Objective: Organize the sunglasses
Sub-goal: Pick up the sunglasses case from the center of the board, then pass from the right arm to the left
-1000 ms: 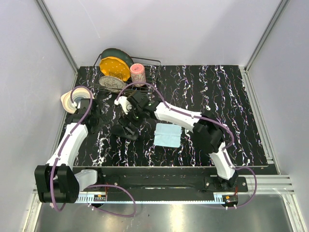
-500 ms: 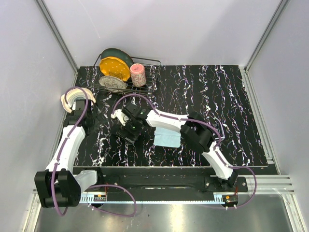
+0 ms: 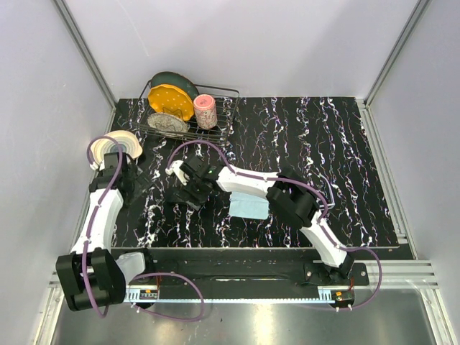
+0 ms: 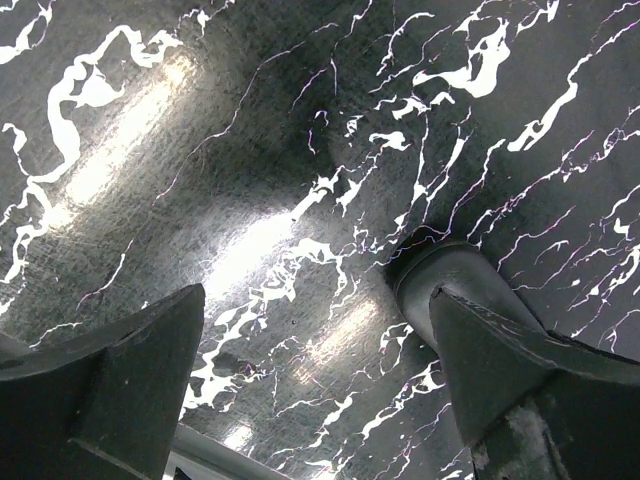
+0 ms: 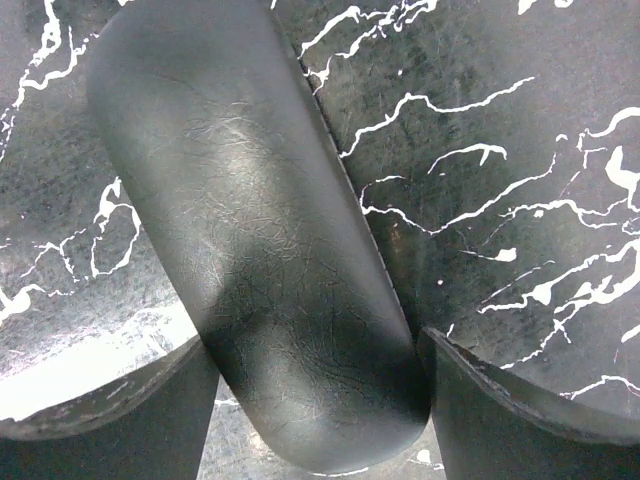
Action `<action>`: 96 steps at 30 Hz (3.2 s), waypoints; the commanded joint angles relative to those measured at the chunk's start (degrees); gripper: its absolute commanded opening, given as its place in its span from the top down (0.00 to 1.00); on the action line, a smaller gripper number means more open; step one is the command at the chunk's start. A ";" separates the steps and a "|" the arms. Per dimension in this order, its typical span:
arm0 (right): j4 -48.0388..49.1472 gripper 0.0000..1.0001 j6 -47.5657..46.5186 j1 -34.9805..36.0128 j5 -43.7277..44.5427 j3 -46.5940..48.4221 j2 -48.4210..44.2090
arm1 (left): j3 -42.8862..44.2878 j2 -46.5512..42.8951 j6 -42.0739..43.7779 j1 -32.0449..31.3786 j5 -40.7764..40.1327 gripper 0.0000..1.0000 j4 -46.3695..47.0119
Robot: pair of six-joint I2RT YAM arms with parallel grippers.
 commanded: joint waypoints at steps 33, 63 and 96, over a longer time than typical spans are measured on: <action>-2.58 0.89 32.19 -15.01 -27.57 9.39 -21.12 | 0.75 -9.99 -6.87 3.97 57.04 0.01 44.96; 18.25 0.92 52.07 -16.86 -51.75 13.09 -29.75 | 9.18 4.87 -56.63 -2.27 64.08 0.01 126.38; 17.55 0.44 47.33 -16.86 -51.58 7.55 -32.56 | 10.95 3.55 -44.41 -5.70 69.00 0.71 106.18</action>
